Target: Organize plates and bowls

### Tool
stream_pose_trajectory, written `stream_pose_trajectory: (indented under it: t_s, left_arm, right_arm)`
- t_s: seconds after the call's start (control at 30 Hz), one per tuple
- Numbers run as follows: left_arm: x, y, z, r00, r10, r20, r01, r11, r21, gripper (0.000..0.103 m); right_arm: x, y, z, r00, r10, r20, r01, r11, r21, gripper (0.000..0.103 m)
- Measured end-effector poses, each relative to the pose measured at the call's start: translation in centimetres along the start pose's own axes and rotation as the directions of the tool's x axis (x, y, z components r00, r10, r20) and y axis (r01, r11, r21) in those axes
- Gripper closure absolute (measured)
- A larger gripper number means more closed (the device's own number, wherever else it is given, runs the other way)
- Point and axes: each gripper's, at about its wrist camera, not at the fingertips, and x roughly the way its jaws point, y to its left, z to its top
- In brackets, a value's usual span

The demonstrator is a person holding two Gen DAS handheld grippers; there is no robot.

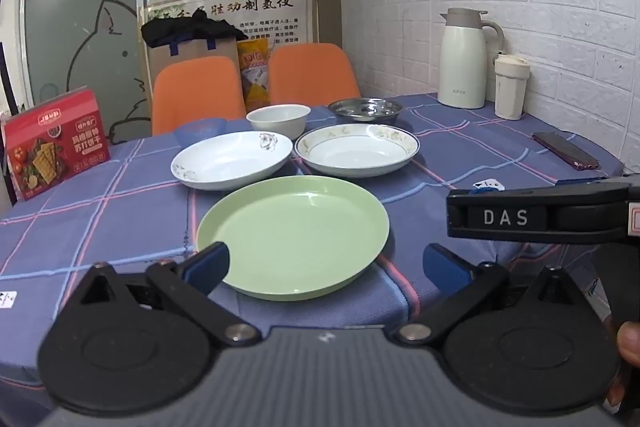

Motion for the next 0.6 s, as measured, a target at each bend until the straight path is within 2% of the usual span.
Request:
stream_pose_trajectory:
  t_s: [0.6]
  left_arm:
    - [0.15, -0.35, -0.19, 1.000, 0.007, -0.019, -0.007, 1.000, -0.001, 0.000]
  right_arm:
    - [-0.02, 0.42, -0.12, 1.000, -0.002, -0.017, 0.002, 1.000, -0.011, 0.013]
